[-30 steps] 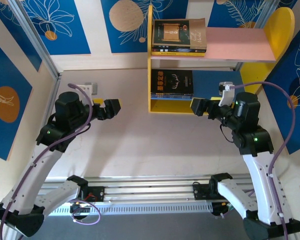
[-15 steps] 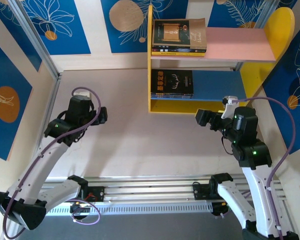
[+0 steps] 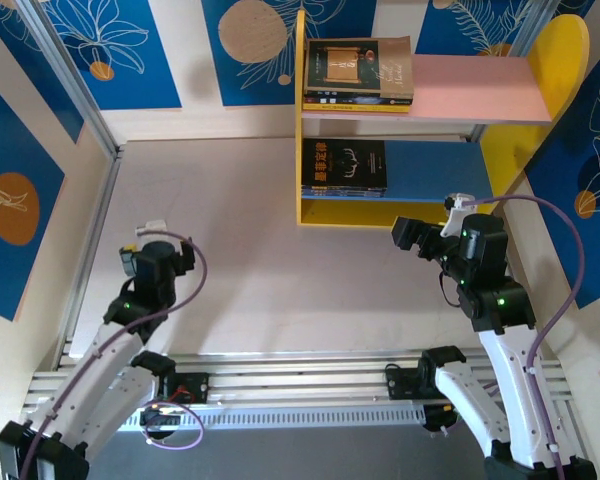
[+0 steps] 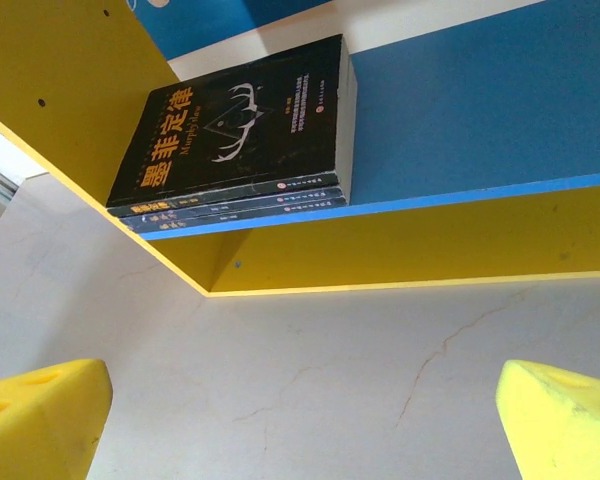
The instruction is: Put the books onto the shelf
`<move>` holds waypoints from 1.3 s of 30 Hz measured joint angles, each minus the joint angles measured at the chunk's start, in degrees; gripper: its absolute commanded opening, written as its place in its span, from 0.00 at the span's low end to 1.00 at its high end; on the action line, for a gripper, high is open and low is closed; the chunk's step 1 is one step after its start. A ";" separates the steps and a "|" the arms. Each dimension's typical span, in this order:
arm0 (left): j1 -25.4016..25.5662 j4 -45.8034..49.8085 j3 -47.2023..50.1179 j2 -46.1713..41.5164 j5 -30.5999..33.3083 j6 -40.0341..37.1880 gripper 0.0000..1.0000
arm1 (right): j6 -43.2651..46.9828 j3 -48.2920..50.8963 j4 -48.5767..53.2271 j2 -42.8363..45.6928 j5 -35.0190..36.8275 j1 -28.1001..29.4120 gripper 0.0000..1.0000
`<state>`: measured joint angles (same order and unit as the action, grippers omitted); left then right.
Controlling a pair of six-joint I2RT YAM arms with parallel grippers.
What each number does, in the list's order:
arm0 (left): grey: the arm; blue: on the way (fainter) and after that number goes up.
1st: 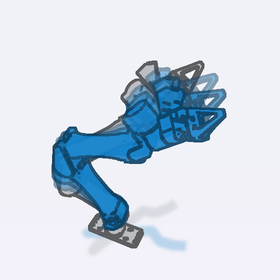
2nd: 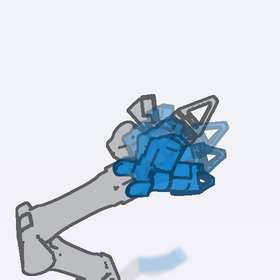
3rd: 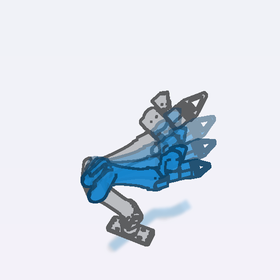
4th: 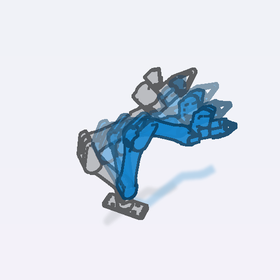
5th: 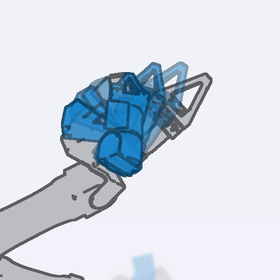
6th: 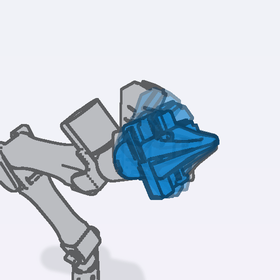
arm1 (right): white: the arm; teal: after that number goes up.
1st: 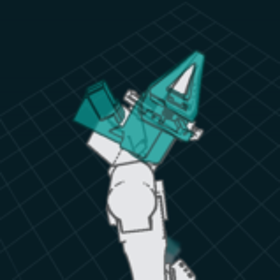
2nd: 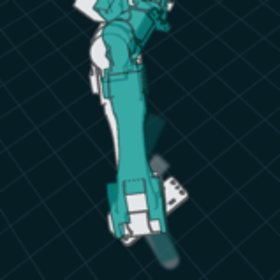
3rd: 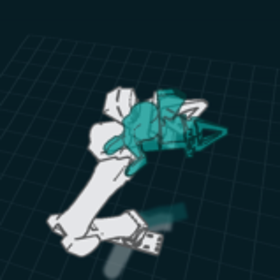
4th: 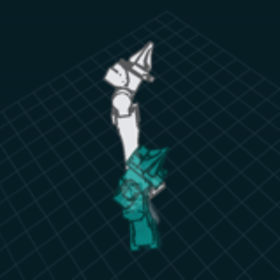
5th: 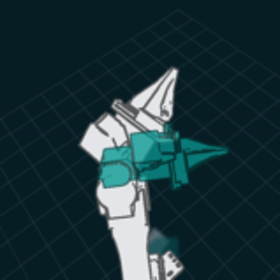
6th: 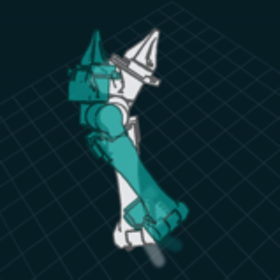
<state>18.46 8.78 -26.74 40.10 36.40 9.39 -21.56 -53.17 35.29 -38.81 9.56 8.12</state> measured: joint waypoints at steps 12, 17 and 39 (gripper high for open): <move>-14.12 -38.01 14.16 23.78 -9.03 0.13 1.00 | 0.07 3.17 -4.09 -0.17 0.79 0.00 0.99; -15.15 -47.36 12.83 34.42 -15.52 -1.18 1.00 | 0.46 3.43 -4.87 -0.42 0.81 0.00 0.99; -15.58 -64.06 7.61 49.24 -29.53 -8.44 1.00 | 9.77 18.99 -24.20 -1.11 1.25 0.15 0.99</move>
<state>2.87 -55.29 -19.14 89.34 6.87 0.95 -11.79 -34.17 11.09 -39.92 10.81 8.27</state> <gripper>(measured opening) 0.998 0.988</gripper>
